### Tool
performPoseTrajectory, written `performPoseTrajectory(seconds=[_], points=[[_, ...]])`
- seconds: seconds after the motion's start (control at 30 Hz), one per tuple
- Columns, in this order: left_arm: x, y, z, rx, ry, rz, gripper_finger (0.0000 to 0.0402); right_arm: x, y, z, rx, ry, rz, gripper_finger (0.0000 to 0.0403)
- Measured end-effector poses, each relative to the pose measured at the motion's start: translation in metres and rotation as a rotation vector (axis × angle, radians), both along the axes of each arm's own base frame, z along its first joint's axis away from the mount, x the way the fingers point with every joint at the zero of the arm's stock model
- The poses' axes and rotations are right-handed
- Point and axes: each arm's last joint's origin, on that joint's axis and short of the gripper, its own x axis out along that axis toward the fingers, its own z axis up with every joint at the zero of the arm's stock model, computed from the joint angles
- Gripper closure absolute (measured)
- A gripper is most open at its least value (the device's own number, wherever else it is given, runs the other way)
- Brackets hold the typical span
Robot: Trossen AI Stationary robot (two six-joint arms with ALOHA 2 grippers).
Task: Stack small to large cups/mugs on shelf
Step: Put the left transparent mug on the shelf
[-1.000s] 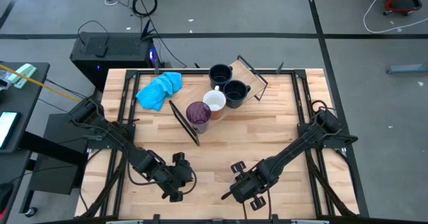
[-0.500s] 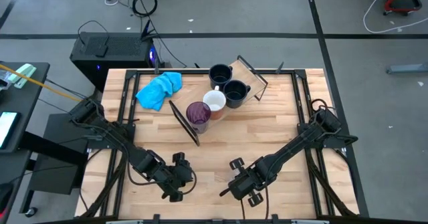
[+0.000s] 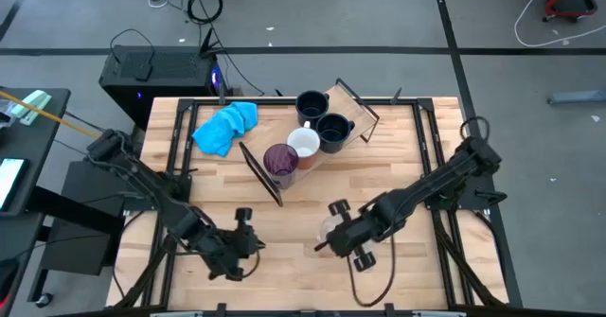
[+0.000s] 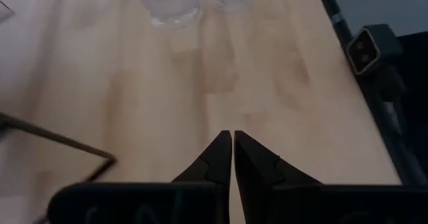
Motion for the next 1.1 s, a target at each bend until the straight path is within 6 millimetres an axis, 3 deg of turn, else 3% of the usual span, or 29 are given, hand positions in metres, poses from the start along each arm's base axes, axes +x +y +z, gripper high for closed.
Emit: performPoseTrajectory(seconds=[0.3,0.6,0.83,1.1], points=[[-0.018,0.005,0.023,0.108,-0.064,-0.120,0.0380,-0.028,-0.057,0.073,0.035,-0.224,-0.027,0.0402],[-0.037,0.024,0.058,0.141,-0.177,-0.196,0.0389,-0.065,-0.129,0.124,-0.008,-0.418,-0.124,0.0402],[-0.048,0.052,0.084,0.274,-0.288,-0.153,0.0383,-0.089,-0.161,0.145,-0.093,-0.528,-0.134,0.0402],[-0.049,0.089,0.103,0.523,-0.343,-0.020,0.0391,-0.096,-0.210,0.158,-0.263,-0.555,-0.223,0.0402]])
